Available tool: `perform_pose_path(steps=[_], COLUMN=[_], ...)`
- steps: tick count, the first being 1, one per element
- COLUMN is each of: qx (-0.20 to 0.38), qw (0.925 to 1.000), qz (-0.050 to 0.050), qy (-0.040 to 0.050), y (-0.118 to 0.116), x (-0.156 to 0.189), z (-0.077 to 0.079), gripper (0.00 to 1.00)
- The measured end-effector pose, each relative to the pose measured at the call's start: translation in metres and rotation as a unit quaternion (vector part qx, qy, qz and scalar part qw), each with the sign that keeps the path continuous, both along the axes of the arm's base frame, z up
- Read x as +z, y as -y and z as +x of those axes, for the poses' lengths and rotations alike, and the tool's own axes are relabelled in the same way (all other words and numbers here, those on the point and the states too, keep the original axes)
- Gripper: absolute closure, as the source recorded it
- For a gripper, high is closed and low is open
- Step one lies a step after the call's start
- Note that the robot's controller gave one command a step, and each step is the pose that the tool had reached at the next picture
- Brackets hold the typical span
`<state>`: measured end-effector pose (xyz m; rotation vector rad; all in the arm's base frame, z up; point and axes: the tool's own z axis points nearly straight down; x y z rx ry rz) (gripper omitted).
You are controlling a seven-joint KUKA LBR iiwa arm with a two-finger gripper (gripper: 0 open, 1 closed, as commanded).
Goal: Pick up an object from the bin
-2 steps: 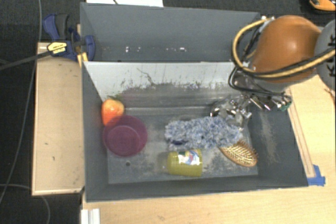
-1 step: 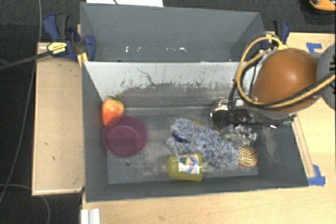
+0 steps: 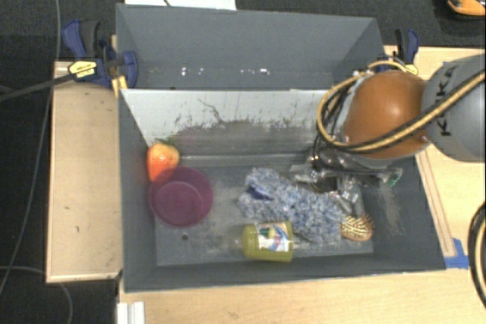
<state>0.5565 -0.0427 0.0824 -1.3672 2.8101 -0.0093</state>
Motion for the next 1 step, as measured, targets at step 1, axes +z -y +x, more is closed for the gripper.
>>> perform_pose_path(steps=[1], qx=[-0.02], qw=[0.9998], qz=[-0.001], qy=[0.0001], y=[-0.0037], x=[-0.009], z=[0.0084], gripper=[1.0])
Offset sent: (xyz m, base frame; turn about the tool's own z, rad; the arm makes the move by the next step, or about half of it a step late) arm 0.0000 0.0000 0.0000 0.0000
